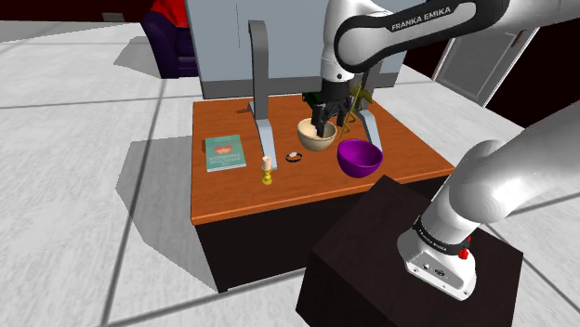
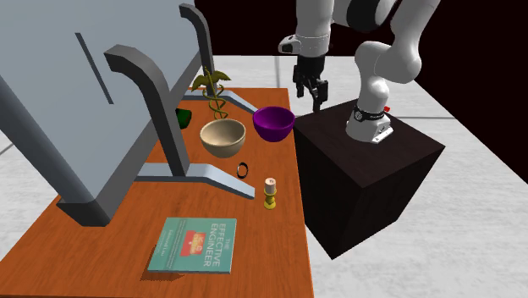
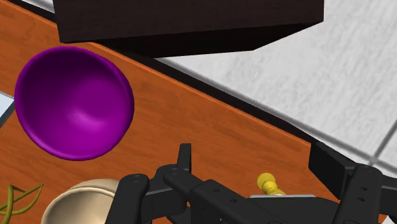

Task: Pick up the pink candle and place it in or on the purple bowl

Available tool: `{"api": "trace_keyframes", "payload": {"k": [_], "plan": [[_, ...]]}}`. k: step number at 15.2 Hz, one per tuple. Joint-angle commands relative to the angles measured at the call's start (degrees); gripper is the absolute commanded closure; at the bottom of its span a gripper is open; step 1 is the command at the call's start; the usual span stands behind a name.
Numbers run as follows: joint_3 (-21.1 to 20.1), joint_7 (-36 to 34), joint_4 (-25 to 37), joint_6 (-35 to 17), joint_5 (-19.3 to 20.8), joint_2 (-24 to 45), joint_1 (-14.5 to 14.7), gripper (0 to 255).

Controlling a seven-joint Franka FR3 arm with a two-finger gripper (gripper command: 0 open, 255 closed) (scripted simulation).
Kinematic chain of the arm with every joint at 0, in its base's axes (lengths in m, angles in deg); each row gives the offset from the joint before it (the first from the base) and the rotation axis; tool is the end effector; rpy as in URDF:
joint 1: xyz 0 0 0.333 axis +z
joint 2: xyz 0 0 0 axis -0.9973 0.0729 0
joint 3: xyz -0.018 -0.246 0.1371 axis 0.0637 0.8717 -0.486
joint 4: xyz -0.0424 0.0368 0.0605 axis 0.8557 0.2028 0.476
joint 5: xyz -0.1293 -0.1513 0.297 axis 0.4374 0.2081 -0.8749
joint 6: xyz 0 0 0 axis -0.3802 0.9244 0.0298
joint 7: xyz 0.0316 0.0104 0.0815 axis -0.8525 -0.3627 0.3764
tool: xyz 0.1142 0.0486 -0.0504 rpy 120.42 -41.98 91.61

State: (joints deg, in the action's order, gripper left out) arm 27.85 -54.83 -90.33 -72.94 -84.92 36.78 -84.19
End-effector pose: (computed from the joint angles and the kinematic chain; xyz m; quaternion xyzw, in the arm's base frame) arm 0.3809 0.0480 0.3993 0.9985 -0.0331 -0.0428 0.0081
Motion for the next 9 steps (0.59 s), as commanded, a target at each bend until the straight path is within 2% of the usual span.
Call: {"api": "trace_keyframes", "payload": {"k": [1, 9], "plan": [[-1.0, -1.9, 0.7, -3.3, -0.4, 3.5, 0.2, 0], [-3.5, -8.9, 7.5, -15.6, 0.5, 20.7, 0.5, 0]]}}
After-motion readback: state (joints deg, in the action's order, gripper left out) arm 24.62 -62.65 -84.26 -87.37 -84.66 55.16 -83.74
